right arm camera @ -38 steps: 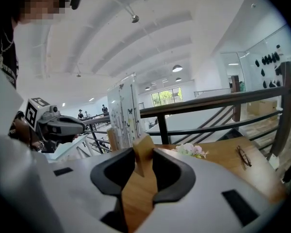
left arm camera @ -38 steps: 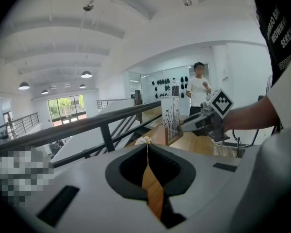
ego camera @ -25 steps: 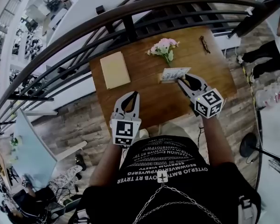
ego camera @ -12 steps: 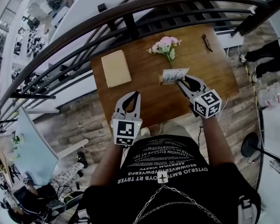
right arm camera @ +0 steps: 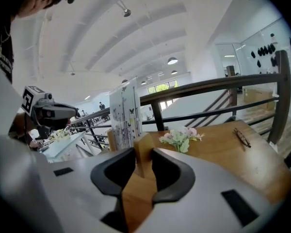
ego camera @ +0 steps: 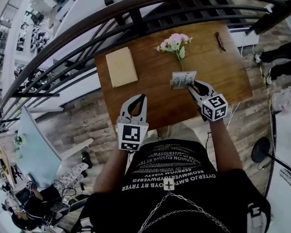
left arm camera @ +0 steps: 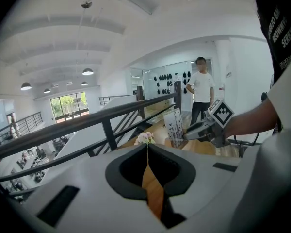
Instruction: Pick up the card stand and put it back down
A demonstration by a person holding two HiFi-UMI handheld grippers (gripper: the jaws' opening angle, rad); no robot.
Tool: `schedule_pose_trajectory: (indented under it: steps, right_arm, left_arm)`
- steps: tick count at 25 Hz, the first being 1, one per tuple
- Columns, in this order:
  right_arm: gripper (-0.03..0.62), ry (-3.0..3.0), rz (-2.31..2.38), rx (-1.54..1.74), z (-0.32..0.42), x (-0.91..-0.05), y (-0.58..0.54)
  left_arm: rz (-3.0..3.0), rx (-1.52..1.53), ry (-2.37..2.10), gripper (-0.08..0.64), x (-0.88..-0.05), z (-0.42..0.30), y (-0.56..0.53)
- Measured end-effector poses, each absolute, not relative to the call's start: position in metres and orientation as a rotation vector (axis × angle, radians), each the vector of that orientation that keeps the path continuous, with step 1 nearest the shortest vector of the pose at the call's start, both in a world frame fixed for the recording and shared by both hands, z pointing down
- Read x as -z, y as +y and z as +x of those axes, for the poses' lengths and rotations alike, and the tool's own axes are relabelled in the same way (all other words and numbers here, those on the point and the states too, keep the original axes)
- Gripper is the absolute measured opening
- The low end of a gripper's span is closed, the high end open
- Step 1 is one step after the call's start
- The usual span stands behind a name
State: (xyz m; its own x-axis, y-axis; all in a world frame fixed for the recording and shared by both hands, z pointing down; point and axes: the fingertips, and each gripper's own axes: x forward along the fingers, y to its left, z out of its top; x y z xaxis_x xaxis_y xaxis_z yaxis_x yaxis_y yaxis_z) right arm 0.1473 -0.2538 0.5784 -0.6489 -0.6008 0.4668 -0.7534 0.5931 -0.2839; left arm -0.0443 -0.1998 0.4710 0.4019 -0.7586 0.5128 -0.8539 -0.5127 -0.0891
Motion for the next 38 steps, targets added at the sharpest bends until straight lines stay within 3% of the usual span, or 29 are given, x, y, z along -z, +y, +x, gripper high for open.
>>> schedule_pose_trajectory:
  steps: [19, 38]
  right_arm:
    - [0.115, -2.383, 1.044, -0.767, 0.157, -0.712, -0.263]
    - [0.114, -2.321, 1.024, -0.659, 0.154, -0.757, -0.253]
  left_arm:
    - [2.350, -0.849, -1.448, 0.029, -0.499, -0.052, -0.199]
    - [2.358, -0.843, -1.439, 0.029, -0.503, -0.045, -0.199]
